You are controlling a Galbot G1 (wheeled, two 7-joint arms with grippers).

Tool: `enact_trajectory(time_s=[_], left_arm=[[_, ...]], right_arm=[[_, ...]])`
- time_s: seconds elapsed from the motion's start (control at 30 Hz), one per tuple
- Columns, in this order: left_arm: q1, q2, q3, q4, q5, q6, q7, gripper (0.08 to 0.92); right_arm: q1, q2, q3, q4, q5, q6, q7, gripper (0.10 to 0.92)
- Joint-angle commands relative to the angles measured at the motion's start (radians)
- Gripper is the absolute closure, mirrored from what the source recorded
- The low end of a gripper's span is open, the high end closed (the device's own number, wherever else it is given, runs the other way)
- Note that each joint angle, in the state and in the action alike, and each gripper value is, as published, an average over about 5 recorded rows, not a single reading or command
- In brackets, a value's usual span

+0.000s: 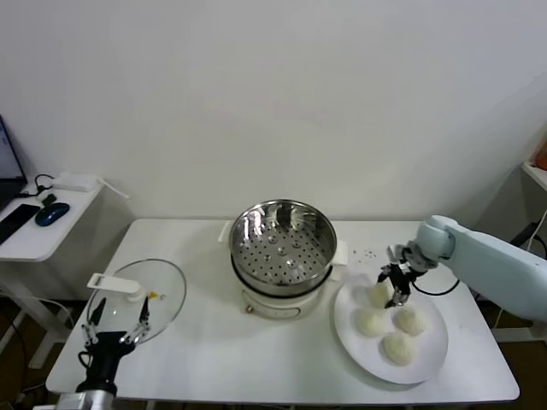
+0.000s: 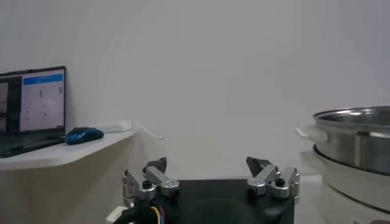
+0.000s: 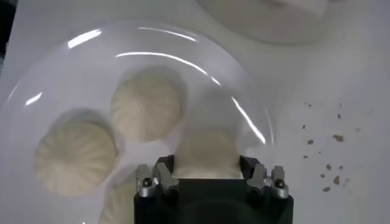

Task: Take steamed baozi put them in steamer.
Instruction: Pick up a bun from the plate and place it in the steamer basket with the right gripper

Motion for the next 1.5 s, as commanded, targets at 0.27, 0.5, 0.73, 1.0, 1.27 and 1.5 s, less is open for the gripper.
enact_trajectory(time_s=[0.27,0.5,0.73,1.0,1.27,1.5], left_arm=[[-0.001,0.003,0.001,-0.008,0.003,0.006,0.004,0.177],[0.001,0.008,-0.001,-0.011,0.003,0.009,0.003,0.177],[0.005,0.006,-0.002,-0.021,0.004,0.013,0.0,0.177],[0.016,-0.008,-0.004,-0.043,0.009,0.016,-0.006,0.177],[0.022,-0.01,-0.006,-0.051,0.017,0.029,-0.015,0.177],[0.022,-0.014,-0.004,-0.053,0.016,0.037,-0.021,0.177]], right_arm=[[0.458,-0.074,-0.215,0.297,0.051,0.105,-0.033,0.332],[0.656,-0.042,-0.302,0.386,0.056,0.191,-0.051,0.33],[0.67,0.122,-0.272,0.363,-0.044,0.251,-0.06,0.336],[0.496,0.306,-0.151,0.247,-0.321,0.334,-0.052,0.337],[0.347,0.458,-0.069,0.114,-0.532,0.408,-0.039,0.33],[0.249,0.559,-0.006,-0.024,-0.698,0.49,-0.018,0.33]])
